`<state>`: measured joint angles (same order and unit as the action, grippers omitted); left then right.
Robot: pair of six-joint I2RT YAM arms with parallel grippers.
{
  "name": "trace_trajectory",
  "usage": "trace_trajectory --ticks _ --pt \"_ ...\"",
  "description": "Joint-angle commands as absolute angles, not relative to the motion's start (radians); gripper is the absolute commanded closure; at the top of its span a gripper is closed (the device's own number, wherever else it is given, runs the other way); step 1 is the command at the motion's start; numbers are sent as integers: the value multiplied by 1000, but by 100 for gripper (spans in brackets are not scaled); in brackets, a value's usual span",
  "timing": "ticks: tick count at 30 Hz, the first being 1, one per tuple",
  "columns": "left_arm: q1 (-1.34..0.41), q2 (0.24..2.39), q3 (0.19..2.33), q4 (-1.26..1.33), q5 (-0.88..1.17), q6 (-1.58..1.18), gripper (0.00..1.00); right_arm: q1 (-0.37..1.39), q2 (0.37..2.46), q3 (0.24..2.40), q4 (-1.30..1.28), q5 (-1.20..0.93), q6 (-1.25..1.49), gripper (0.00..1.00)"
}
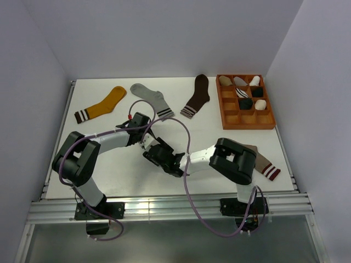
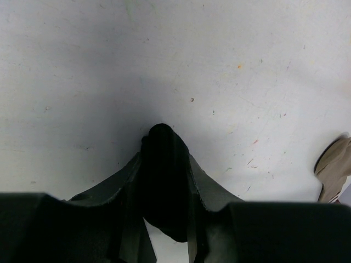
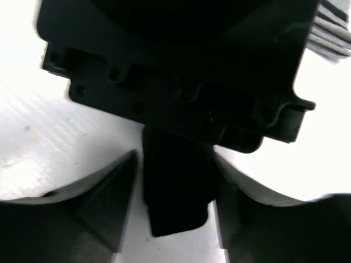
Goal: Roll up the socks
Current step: Pick up the sock at the center of the board.
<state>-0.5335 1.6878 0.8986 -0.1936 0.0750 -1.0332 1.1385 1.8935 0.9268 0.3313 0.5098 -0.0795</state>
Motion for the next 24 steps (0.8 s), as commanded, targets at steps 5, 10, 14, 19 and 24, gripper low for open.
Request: trace_trajectory --ticks 5,10,14,19,24 --pt "-538 1726 899 -313 86 -991 95 1141 1942 945 293 540 -72 62" --pt "-540 1717 905 -317 84 -989 93 1129 1934 946 207 511 -35 100" --pt "-538 1694 920 -333 74 -986 77 1120 1896 933 138 459 -2 100" --pt "-517 1661 982 -363 41 -977 54 1101 1846 897 48 408 78 100" --pt "-407 1635 1072 -402 29 -950 36 1091 1802 859 8 391 124 100"
